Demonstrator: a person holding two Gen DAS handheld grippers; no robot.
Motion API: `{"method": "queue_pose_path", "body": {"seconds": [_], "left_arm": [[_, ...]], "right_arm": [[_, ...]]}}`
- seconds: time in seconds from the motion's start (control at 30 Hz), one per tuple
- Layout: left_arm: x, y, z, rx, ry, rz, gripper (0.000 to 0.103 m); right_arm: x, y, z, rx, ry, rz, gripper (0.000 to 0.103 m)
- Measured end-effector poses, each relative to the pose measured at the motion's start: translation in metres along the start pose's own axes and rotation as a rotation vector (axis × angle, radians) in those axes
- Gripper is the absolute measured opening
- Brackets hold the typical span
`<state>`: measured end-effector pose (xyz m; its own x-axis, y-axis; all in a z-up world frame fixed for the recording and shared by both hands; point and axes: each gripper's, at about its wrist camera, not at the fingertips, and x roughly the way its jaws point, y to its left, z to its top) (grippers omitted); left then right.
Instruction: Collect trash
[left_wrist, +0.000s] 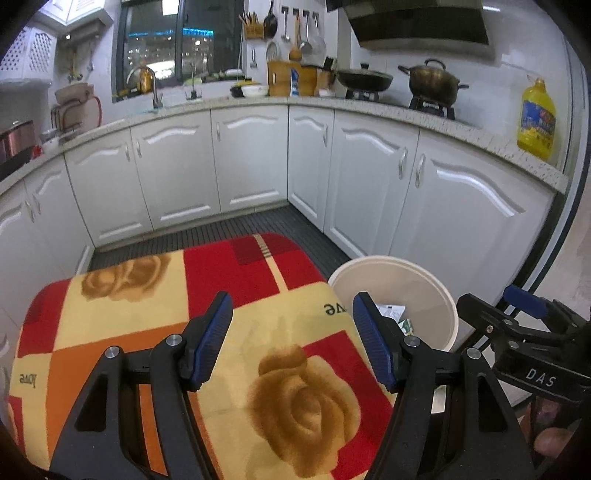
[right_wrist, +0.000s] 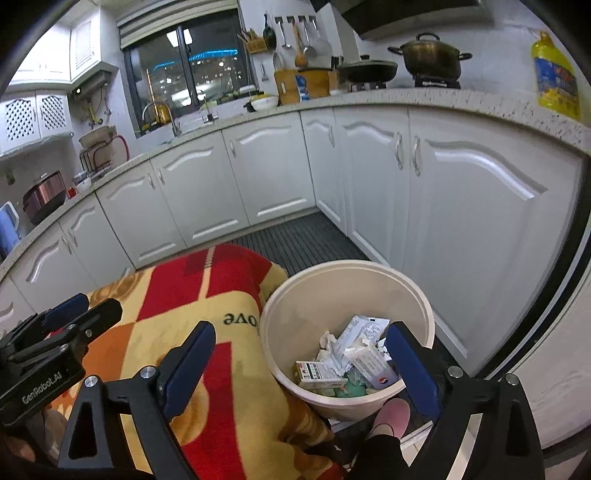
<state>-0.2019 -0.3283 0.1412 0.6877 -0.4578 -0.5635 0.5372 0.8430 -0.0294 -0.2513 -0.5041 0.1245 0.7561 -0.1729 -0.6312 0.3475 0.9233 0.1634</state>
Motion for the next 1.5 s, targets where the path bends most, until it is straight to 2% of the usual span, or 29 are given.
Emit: {"method": "queue_pose_path", "body": {"seconds": [0.27, 0.5, 0.63, 1.5], "left_arm": [[-0.031, 0.004, 0.006, -0.025, -0.071, -0.012, 0.067], [-0.048, 0.005, 0.008, -0.036, -0.109, -0.020, 0.067], [-0.053, 0.007, 0.007, -0.045, -0.120, -0.021, 0.067], [-0.059, 0.013, 0.005, -0.048, -0.119, -0.012, 0.067]], "right_arm": [[-0.029, 0.017, 0.007, -0.053, -0.070, -0.050, 0.093], [-0.052, 0.025, 0.010, -0.059, -0.141, -0.043, 0.094], [-0.061, 0.031, 0.011, -0.073, -0.172, -0.056, 0.100], [-0.072, 0.039, 0.011, -0.091, -0.213, -0.052, 0.102]]}}
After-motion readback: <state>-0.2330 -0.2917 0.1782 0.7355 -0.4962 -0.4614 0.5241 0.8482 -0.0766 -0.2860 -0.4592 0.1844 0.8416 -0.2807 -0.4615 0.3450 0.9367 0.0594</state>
